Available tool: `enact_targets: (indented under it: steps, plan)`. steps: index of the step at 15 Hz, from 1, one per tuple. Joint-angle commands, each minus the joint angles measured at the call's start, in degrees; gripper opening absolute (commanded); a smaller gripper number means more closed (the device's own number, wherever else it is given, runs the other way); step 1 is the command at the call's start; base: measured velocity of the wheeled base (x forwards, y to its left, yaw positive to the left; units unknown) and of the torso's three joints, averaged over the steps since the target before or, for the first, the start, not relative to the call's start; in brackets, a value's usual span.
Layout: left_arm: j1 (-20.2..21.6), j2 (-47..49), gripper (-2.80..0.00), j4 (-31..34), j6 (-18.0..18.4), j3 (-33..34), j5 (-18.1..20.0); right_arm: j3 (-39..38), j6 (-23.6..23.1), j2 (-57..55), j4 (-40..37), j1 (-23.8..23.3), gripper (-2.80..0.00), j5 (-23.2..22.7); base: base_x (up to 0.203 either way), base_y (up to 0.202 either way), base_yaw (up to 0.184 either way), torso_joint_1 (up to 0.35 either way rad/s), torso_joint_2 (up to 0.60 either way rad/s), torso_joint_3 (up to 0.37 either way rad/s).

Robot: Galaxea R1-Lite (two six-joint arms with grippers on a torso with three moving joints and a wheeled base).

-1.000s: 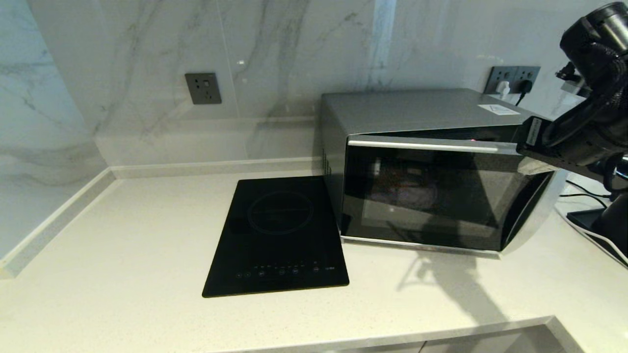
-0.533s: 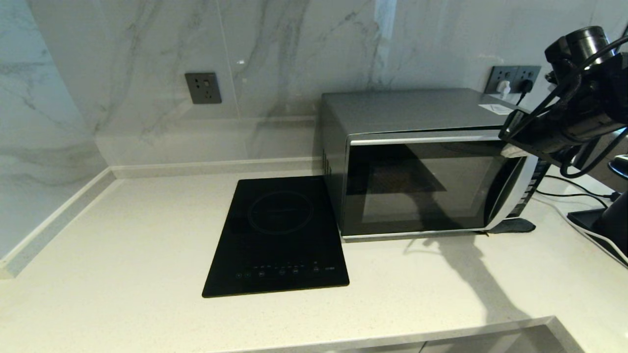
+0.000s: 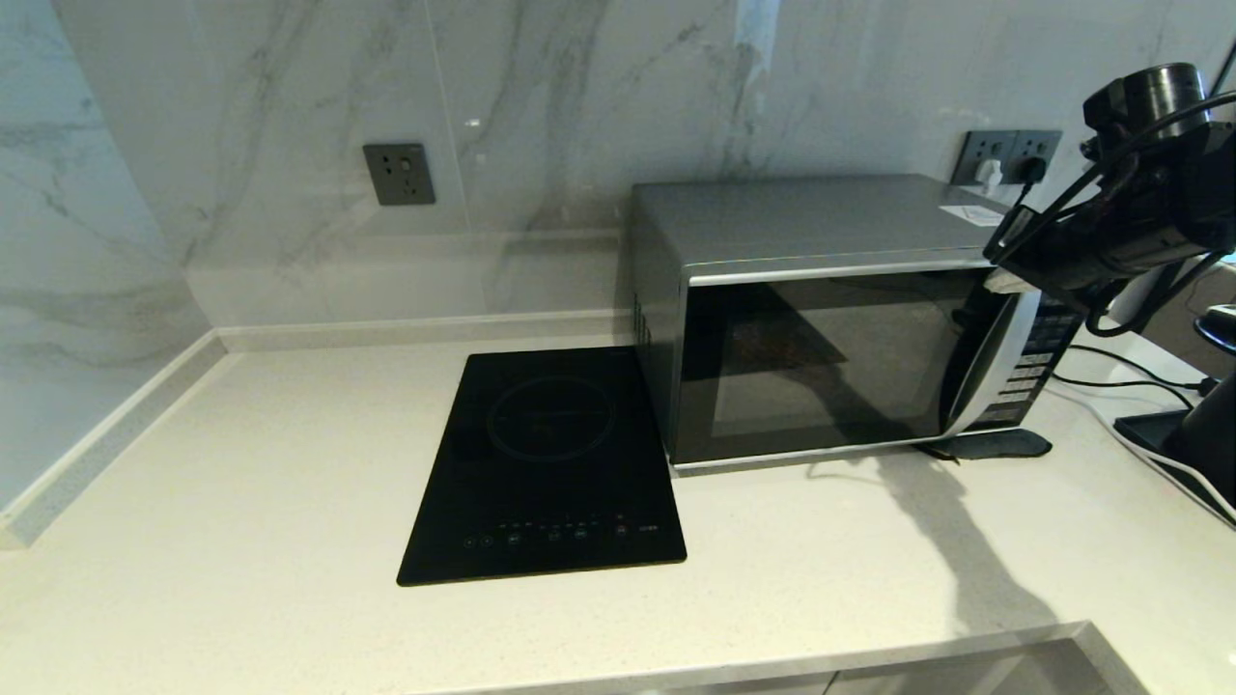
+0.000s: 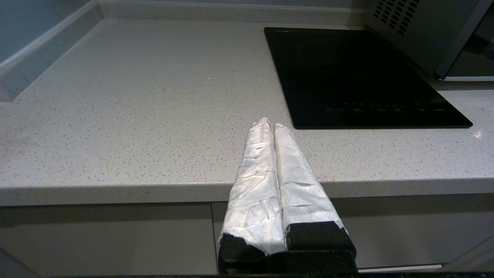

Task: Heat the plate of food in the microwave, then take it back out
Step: Close the microwave oven, then open the microwave oven

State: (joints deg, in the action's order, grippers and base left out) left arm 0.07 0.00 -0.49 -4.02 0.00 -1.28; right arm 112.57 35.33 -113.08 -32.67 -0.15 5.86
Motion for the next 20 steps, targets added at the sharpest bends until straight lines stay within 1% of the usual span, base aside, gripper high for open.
enact_targets:
  steps: [1, 5, 10, 12, 14, 16, 17, 18, 20]
  plan:
    - [0.01, 0.09, -2.8, -0.04, -0.09, 0.0, -0.04, -0.08, 0.18, -0.12, -0.2, -0.2, -2.8, -0.06, 0.0, 0.0, 0.0, 0.0, 0.0, 0.0]
    - [0.01, 0.09, -2.8, -0.04, -0.02, 0.0, -0.04, -2.59, -0.24, 2.51, -0.48, -0.33, -2.8, -0.06, 0.0, 0.0, 0.0, 0.0, 0.0, 0.0]
    - [0.01, 0.09, -2.8, -0.04, -0.02, 0.0, -0.04, -14.77, -1.25, 15.59, -0.55, -1.23, -2.8, -0.4, 0.0, 0.0, 0.0, 0.0, 0.0, 0.0]
    - [0.01, 0.09, -2.8, -0.04, -0.03, 0.0, -0.04, -19.45, -3.02, 20.87, -0.94, -4.08, -2.8, -0.58, 0.0, 0.0, 0.0, 0.0, 0.0, 0.0]
    - [0.01, 0.09, -2.8, -0.04, -0.05, 0.0, -0.04, -20.64, -5.64, 23.05, -6.85, -8.34, -2.8, 0.26, 0.0, 0.0, 0.0, 0.0, 0.0, 0.0]
    - [0.01, 0.09, -2.8, -0.04, -0.11, 0.0, -0.04, -21.31, -7.06, 23.49, -8.17, -12.96, -2.8, 0.4, 0.0, 0.0, 0.0, 0.0, 0.0, 0.0]
    - [0.01, 0.09, -2.8, -0.04, -0.02, 0.0, -0.04, -21.44, -7.33, 23.3, -8.04, -15.03, -2.8, -2.14, 0.0, 0.0, 0.0, 0.0, 0.0, 0.0]
    - [0.01, 0.09, -2.8, -0.04, -0.02, 0.0, -0.04, -21.43, -7.24, 22.97, -7.57, -16.8, -2.8, -7.17, 0.0, 0.0, 0.0, 0.0, 0.0, 0.0]
    - [0.01, 0.09, -2.8, -0.04, -0.02, 0.0, -0.04, -21.76, -6.91, 21.33, -6.04, -21.05, -2.8, -20.51, 0.0, 0.0, 0.0, 0.0, 0.0, 0.0]
